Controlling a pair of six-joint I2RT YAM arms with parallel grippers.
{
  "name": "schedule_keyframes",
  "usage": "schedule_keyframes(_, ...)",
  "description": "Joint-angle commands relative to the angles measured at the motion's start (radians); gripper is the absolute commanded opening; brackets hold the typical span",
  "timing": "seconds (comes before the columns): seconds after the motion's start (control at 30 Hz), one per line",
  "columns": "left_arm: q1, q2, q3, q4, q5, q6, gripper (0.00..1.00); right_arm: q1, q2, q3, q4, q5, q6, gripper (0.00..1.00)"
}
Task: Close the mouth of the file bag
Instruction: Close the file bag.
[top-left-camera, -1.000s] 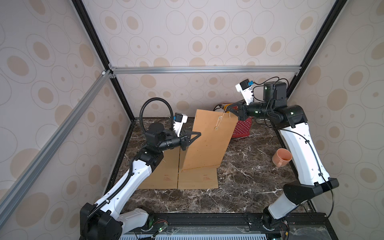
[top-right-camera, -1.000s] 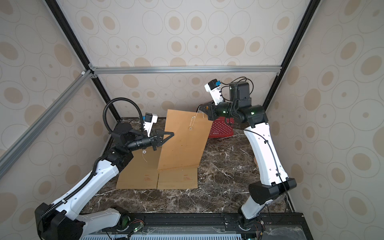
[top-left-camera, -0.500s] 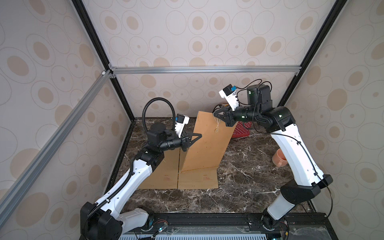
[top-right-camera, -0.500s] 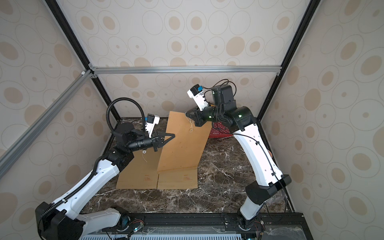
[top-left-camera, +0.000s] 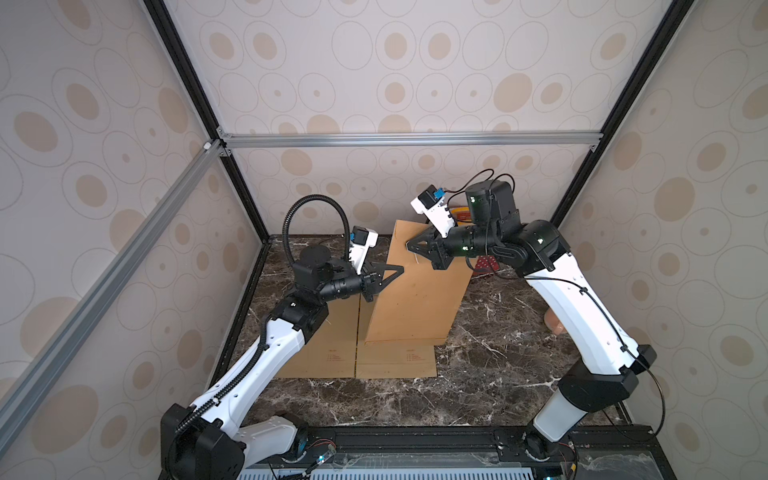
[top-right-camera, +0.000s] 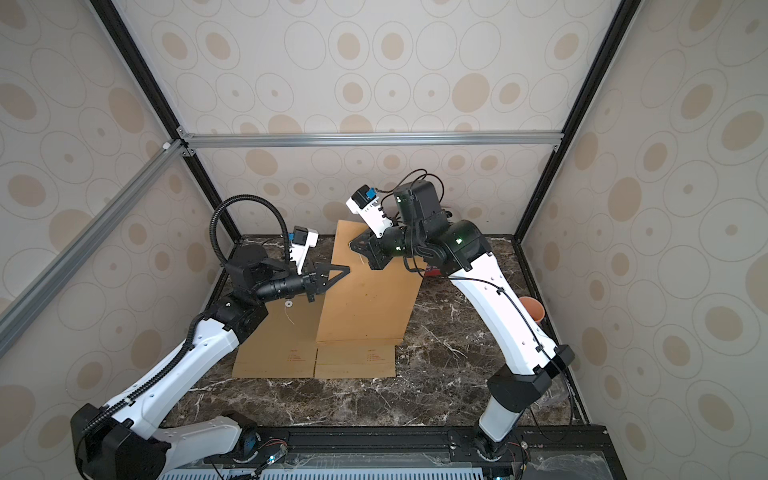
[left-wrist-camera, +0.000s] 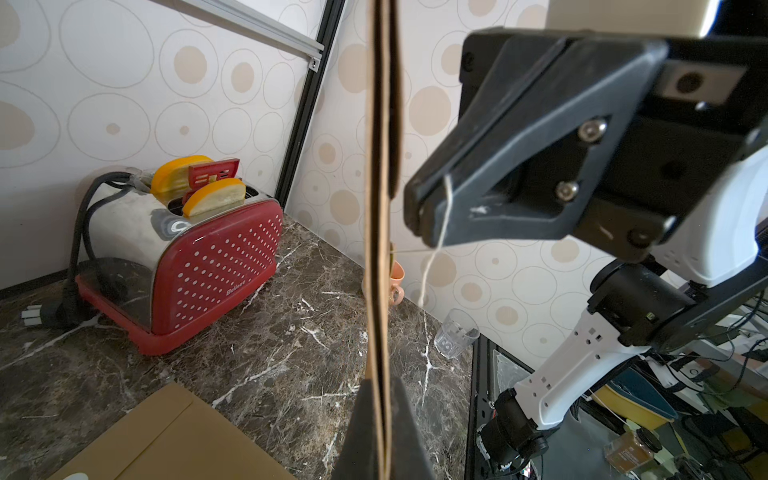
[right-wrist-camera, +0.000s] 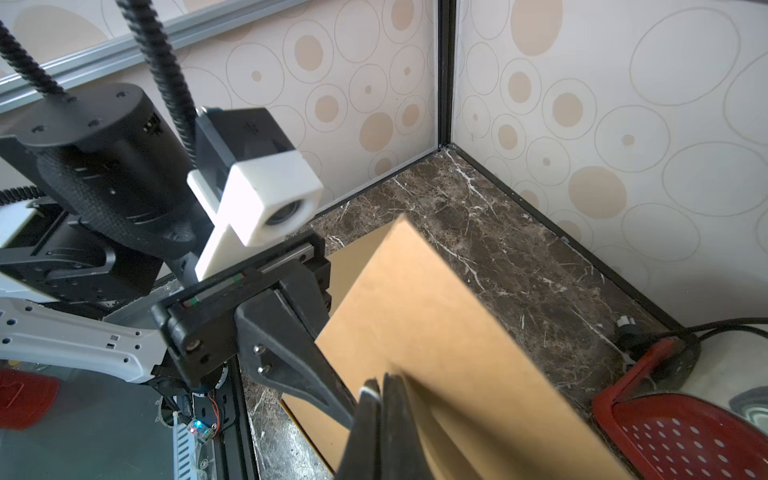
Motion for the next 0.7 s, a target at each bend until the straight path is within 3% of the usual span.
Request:
schedule_keyframes(0.0,-0.005,-0.01,0.03,0.047,0.022,-0.028,0.0,0.007,-0.028,-0.059,0.013,0.028,-0.007,0.0)
schedule_keyframes(0.67,-0.005,-0.024,-0.015,0.176,0.002,-0.124,0.0,0.006,-0.376,-0.6,0.281,0.224,0.099,0.0)
